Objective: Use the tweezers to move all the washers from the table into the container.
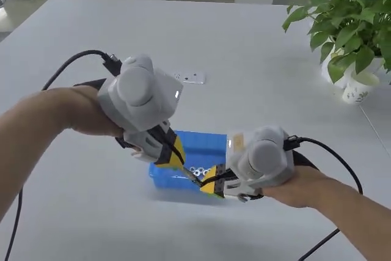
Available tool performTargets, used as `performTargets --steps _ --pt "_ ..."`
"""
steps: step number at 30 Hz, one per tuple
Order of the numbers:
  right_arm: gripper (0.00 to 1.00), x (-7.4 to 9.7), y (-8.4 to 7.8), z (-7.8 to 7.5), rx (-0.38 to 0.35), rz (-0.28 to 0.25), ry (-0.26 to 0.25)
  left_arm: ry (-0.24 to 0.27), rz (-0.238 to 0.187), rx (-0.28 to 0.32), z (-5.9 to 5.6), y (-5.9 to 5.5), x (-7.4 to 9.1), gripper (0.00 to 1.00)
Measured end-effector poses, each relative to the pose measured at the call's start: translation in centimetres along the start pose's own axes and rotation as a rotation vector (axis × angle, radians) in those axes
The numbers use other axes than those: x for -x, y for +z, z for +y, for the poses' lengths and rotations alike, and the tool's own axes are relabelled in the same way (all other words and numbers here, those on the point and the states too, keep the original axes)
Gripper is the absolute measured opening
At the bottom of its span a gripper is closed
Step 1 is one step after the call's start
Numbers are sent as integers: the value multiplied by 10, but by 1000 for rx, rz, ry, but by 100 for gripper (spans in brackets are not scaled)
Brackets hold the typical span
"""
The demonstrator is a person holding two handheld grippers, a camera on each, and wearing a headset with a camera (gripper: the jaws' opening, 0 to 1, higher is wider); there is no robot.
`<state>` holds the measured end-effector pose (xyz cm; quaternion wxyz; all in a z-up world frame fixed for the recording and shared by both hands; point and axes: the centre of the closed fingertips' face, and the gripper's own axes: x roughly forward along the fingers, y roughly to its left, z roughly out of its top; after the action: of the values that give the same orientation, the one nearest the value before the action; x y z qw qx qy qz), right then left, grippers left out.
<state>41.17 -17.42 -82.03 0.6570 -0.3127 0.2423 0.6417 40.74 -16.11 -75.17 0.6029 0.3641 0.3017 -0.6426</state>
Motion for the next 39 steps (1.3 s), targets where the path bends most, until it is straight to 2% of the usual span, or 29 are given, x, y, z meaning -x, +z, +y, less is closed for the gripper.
performTargets --steps 11,18,25,29,39 --pt "3 -4 -12 19 2 26 22 2 -12 11 -19 -9 -14 5" --pt "3 -9 -20 29 5 47 40 8 -22 21 -26 -17 -24 5" --pt "3 -16 -25 37 16 72 50 19 -36 41 -33 -27 -32 5" --pt "3 -20 -31 42 19 90 58 22 -31 62 -39 -35 -41 5" --pt "3 -30 -43 53 30 126 70 14 -41 91 -54 -44 -57 3"
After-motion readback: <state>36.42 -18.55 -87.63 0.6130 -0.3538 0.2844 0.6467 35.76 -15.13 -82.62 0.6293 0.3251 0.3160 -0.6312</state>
